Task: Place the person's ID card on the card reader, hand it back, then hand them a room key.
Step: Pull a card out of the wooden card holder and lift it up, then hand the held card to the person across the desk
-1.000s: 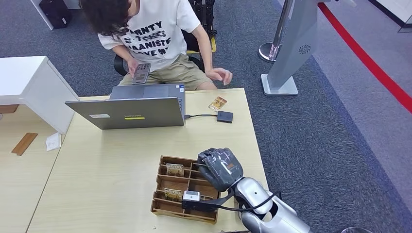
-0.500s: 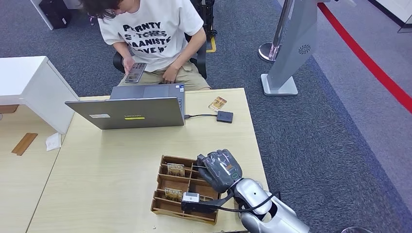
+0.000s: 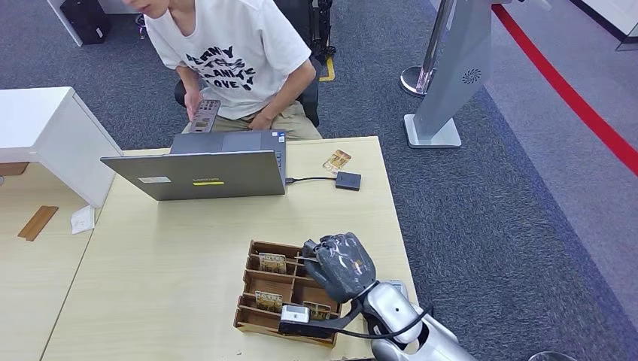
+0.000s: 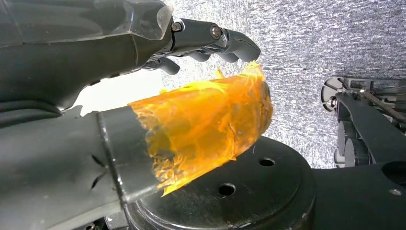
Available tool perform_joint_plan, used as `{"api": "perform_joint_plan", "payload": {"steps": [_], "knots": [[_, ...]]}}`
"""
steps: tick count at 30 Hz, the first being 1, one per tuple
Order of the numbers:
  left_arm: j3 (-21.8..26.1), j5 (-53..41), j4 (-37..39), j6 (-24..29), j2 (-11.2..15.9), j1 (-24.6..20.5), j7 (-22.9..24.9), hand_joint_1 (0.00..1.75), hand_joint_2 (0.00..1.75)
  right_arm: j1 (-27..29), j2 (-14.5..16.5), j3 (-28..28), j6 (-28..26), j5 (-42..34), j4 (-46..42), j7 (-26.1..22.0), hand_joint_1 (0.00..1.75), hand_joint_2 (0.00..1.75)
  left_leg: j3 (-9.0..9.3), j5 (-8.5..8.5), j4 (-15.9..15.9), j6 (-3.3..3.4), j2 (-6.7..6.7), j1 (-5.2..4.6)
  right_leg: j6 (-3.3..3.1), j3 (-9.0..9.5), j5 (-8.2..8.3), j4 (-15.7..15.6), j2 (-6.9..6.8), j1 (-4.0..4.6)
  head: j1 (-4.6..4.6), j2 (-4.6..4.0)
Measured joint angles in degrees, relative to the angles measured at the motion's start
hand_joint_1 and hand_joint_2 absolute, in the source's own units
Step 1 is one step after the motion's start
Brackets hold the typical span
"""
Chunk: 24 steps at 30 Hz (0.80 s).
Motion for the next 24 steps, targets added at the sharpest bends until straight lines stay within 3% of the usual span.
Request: {"api": "perform_joint_plan", "payload": {"steps": [24], "knots": [[-1.40, 0.83, 0.00, 0.11, -0.12, -0.04, -0.28, 0.00, 0.00, 1.35, 0.71, -1.34, -3.85, 2.19, -2.33, -1.24, 1.75, 1.75, 0.01, 0.00, 0.00, 0.00, 0.00, 0.00, 0.00, 0.00, 0.00, 0.00, 0.00, 0.00, -0.01, 0.00]]}}
